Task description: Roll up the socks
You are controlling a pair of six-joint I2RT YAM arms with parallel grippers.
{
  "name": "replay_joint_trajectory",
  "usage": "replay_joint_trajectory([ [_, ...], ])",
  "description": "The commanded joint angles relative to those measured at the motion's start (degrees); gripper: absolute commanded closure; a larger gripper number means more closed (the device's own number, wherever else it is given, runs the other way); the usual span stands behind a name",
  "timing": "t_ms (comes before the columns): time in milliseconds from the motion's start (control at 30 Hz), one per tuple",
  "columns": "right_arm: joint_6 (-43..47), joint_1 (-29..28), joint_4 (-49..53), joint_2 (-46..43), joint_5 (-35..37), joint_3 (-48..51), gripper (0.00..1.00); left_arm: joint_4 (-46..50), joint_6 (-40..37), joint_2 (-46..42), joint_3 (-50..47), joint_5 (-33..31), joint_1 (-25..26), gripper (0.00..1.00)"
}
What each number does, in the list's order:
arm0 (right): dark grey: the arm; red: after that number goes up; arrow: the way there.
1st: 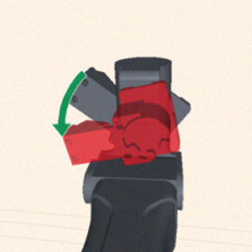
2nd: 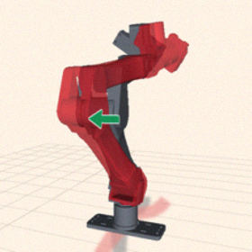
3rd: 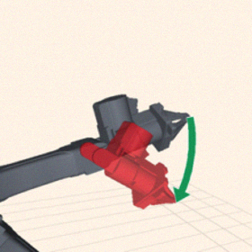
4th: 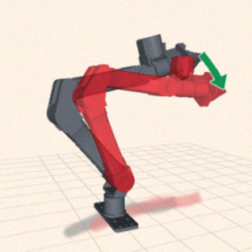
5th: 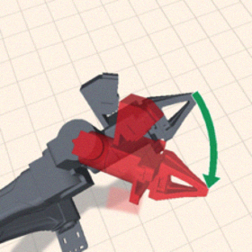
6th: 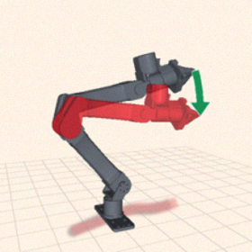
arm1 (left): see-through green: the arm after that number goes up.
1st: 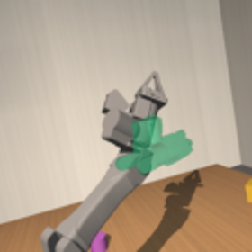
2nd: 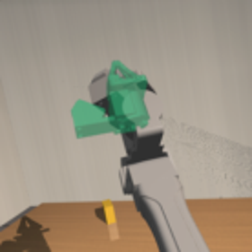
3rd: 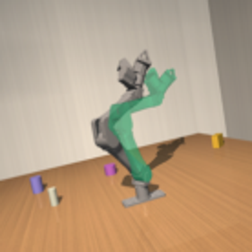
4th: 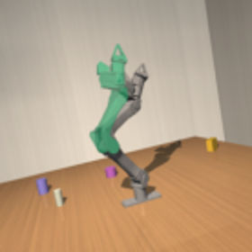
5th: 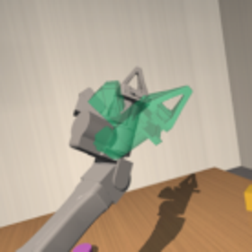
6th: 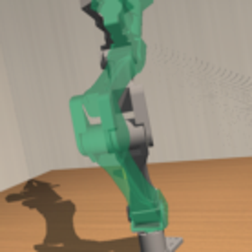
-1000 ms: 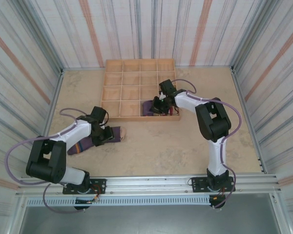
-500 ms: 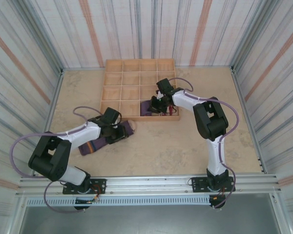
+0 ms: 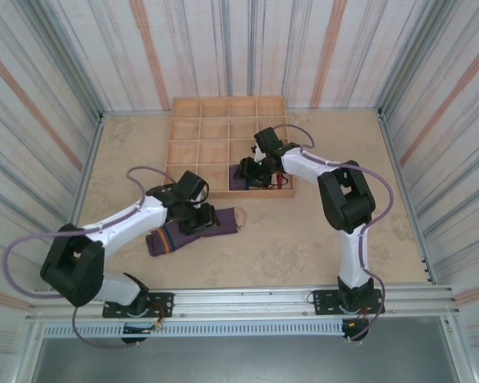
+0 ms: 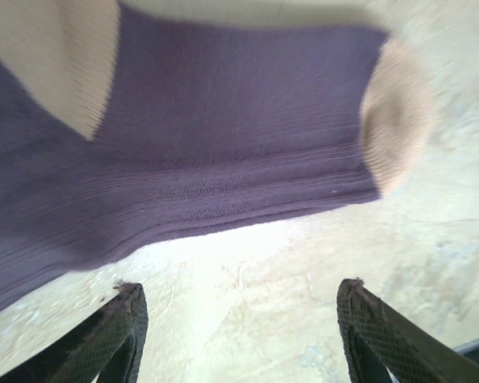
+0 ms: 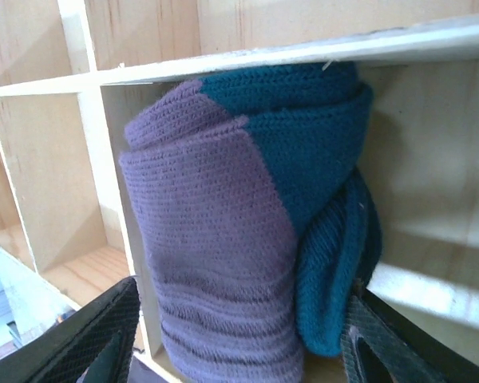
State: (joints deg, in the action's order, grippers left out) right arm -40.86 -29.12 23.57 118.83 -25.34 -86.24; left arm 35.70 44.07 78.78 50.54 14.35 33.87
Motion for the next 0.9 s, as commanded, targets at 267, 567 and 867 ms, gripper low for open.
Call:
replay_joint_trajectory([
  [267,5.56,-0.19,5.05,-15.75,3.01,8.20,0.12,10.40,-12.32,-2.86,0.01,-3.06,-7.86,0.37],
  [567,4.84,-6.04,4.30,-34.18,10.67,27.37,0.09,-2.61,-9.76,1.37,-9.03,-1.80,-8.86,0.37],
  [867,-1.26,-11.99,1.01,-53.63,22.29,46.89,0.01,-19.60,1.99,8.51,-13.71,6.55,-1.38,0.38],
])
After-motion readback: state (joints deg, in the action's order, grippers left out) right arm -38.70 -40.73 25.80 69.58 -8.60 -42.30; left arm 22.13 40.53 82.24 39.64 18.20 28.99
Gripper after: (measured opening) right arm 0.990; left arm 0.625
